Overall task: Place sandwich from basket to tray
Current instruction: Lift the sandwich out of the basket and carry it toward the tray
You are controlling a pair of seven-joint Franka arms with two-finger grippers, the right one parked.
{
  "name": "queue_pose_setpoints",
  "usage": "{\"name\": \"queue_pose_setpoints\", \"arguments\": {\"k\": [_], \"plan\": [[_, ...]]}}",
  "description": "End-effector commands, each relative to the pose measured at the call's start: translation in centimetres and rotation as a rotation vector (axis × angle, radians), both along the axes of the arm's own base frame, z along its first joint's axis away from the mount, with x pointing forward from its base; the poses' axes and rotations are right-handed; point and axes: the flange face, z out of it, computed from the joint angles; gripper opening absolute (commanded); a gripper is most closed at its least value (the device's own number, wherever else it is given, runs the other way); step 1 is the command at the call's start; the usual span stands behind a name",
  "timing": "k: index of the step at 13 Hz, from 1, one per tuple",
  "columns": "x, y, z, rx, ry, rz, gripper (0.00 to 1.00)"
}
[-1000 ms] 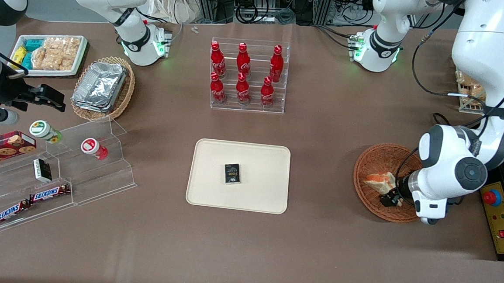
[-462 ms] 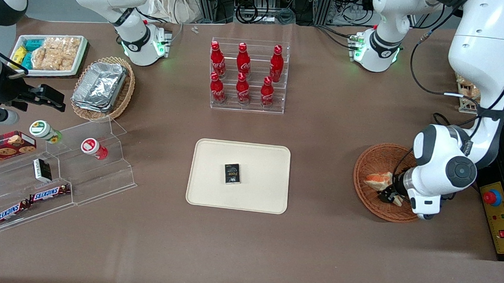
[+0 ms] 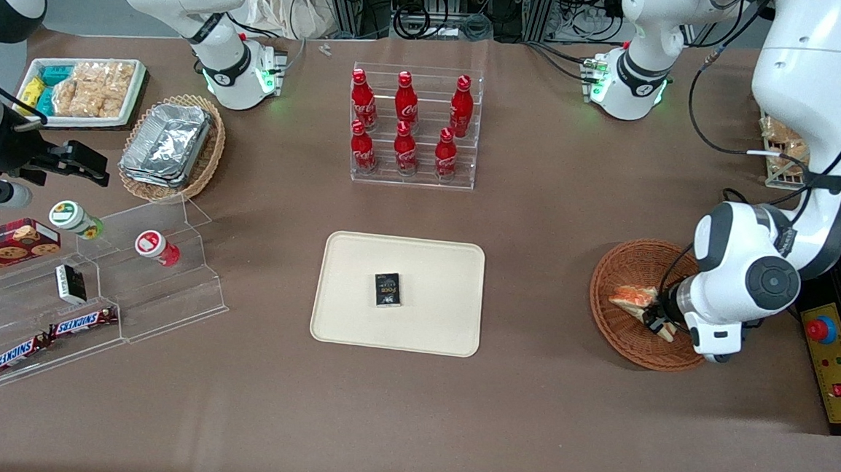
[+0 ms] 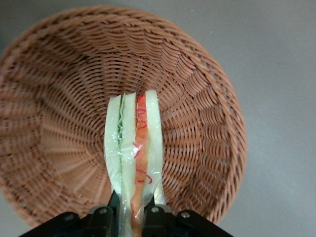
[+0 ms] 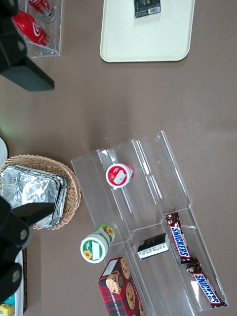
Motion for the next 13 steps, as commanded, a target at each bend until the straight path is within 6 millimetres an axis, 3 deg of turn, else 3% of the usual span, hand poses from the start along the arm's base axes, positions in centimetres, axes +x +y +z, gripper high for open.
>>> {"name": "queue_pose_setpoints", "arguments": {"k": [1, 6, 8, 9, 11, 13], "plan": [[-0.1, -1.4, 6.9, 0.029, -0.013, -0.01, 0.0], [-0.6, -4.8, 15.3, 0.018, 0.097, -0.161, 0.0], [-1.0, -7.9, 18.2, 0.0, 0.082, -0.228, 0.0], [-1.1, -9.6, 19.4, -0.013, 0.058, -0.255, 0.0], [-2.6, -15.3, 20.4, -0.037, 0.041, -0.371, 0.0], [-4.4, -21.1, 18.8, -0.006, 0.046, -0.542, 0.0]]}}
